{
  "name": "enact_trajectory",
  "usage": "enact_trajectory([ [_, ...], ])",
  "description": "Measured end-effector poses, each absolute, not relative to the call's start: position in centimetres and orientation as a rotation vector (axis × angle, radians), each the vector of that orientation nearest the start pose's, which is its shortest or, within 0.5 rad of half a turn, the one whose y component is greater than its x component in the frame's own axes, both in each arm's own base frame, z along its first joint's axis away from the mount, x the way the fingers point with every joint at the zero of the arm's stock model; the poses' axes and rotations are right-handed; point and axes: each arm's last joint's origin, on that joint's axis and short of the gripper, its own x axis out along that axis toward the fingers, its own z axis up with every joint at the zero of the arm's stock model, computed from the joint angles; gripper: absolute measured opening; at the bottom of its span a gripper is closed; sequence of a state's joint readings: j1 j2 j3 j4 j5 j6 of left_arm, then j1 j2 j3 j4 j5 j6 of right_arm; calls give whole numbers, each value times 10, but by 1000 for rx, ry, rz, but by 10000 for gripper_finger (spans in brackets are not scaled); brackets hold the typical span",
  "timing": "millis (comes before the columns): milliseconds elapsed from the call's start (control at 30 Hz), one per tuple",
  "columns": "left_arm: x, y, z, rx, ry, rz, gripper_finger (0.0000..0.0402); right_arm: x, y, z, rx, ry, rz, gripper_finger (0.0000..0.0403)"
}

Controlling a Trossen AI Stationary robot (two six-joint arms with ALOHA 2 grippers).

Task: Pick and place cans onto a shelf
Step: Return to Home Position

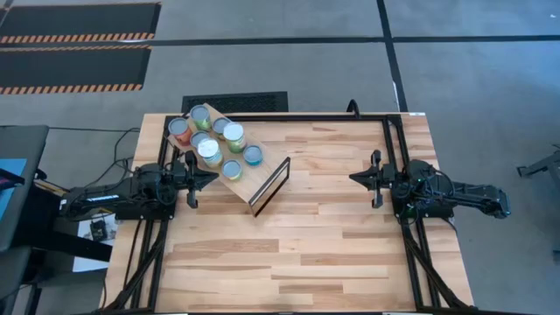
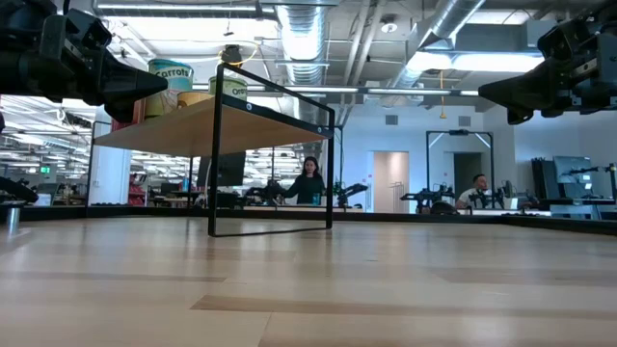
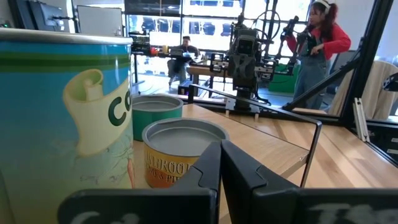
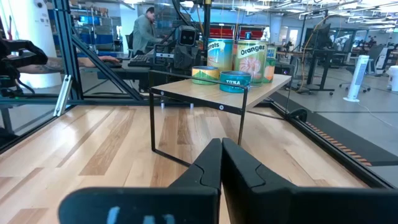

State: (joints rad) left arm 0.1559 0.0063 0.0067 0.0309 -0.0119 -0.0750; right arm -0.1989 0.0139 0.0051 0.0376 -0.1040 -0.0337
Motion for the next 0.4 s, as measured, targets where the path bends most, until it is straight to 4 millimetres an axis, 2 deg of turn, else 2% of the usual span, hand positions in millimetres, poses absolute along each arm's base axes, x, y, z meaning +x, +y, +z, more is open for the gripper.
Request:
enact_trajectory([
  [400,96,16,168,-73,-37,167,0,97,-16,168,-38,-27,-95,28],
])
